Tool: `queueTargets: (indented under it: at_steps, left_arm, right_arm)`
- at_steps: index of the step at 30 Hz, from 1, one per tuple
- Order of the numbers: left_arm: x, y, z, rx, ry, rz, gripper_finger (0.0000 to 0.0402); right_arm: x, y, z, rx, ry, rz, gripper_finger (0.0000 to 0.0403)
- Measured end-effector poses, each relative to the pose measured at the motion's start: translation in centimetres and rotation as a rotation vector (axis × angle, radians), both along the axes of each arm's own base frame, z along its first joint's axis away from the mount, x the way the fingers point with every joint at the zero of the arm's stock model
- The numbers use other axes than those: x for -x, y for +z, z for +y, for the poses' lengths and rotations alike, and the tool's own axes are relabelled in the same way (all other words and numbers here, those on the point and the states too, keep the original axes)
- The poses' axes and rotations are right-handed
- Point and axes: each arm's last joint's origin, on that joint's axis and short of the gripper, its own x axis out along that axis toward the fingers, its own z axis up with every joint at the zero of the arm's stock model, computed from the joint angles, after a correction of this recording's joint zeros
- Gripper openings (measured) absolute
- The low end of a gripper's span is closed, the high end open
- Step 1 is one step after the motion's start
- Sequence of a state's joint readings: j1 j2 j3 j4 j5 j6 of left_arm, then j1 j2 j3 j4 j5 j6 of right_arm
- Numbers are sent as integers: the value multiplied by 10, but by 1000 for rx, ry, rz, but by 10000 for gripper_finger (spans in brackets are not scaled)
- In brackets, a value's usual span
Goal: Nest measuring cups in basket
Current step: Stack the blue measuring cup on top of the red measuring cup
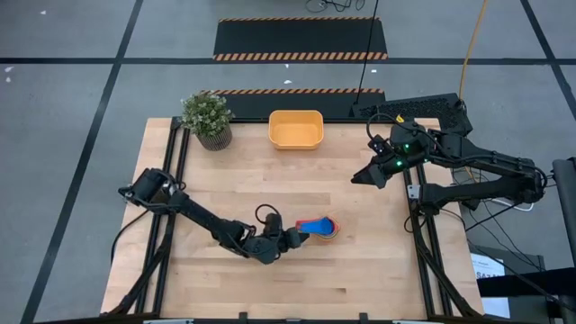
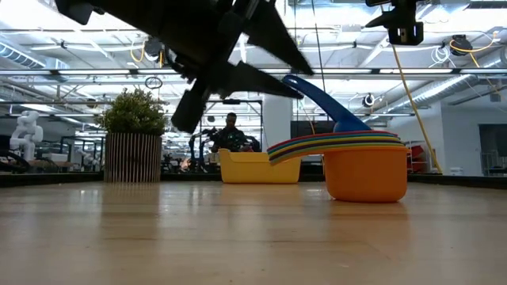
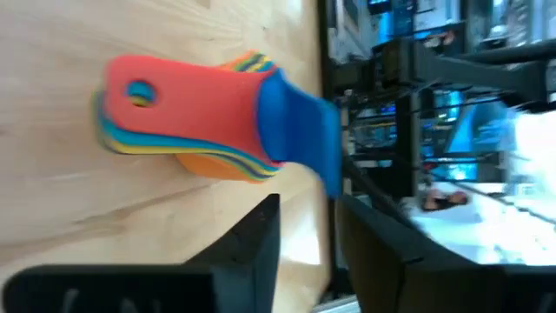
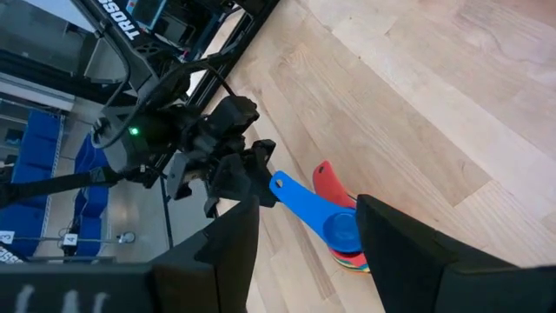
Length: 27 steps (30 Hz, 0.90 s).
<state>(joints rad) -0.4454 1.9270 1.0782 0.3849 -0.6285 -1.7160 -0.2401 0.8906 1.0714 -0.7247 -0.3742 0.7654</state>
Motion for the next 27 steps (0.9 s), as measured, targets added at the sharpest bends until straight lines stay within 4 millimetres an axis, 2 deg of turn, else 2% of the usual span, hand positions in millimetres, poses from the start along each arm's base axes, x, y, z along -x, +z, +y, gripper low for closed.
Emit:
queueTargets:
  at_steps: [9, 12, 14, 18, 26, 27]
  left_arm:
    - [-7, 2, 13, 73, 61, -42, 242]
    - [-9, 2, 20, 65, 74, -39, 266]
    - [-11, 2, 24, 59, 71, -35, 266]
    - [-14, 2, 31, 66, 16, -15, 217]
    - [-19, 4, 40, 45, -22, -29, 26]
    - [-20, 6, 40, 39, -27, -46, 15]
  right_arm:
    - [0, 0, 1, -11, 21, 0, 185]
    - [0, 0, 1, -10, 21, 0, 185]
    - [0, 0, 1, -4, 24, -2, 185]
    - [1, -1, 1, 3, 30, 4, 185]
    - [1, -1, 1, 8, 34, 5, 185]
    - [1, -1, 1, 9, 34, 5, 185]
